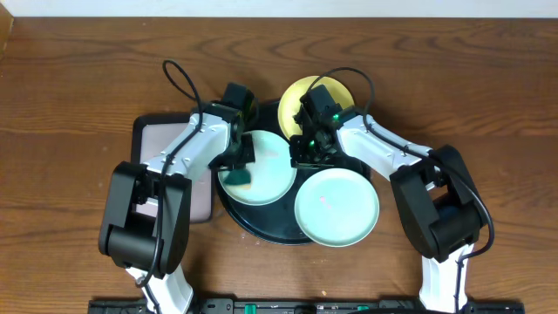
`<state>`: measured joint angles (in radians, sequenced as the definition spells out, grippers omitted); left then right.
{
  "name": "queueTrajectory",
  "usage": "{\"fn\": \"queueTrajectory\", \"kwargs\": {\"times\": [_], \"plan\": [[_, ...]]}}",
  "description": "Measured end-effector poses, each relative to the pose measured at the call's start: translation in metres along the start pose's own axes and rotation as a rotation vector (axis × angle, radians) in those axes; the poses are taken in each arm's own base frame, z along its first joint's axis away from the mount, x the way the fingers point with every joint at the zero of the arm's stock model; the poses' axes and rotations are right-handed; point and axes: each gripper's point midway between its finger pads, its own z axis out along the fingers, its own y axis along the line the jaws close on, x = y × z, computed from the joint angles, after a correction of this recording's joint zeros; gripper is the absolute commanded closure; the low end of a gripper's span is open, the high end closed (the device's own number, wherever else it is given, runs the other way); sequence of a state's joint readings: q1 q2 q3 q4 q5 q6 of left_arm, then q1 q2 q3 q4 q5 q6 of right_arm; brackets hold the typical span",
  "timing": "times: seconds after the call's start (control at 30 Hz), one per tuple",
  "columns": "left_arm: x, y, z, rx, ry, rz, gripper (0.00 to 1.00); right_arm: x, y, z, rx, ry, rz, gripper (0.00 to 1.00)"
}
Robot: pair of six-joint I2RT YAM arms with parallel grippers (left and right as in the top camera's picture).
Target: Clean dirty plates on tray and stack at the side
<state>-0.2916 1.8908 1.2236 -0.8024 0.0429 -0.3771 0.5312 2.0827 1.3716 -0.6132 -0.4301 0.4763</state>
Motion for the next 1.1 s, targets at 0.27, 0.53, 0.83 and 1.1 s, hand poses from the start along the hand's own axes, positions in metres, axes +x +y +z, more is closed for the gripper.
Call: {"fn": "queueTrajectory", "kwargs": {"times": [0.27, 0.53, 0.83, 1.1], "plan": [[0.012, -0.04, -0.005, 0.259, 0.069, 0.16, 0.93, 0.0, -0.001, 0.0, 0.004, -0.001, -0.003, 0.99], [-0.013, -0.066, -0.011, 0.364, -0.051, 0.212, 0.93, 0.0, -0.001, 0.0, 0.003, 0.0, -0.002, 0.99], [-0.014, -0.016, -0.004, 0.065, -0.053, 0.034, 0.93, 0.001, -0.001, 0.0, 0.004, 0.002, -0.001, 0.99], [-0.015, 0.004, -0.04, -0.057, -0.017, -0.008, 0.92, 0.001, -0.001, 0.001, 0.006, 0.003, -0.002, 0.99]]}}
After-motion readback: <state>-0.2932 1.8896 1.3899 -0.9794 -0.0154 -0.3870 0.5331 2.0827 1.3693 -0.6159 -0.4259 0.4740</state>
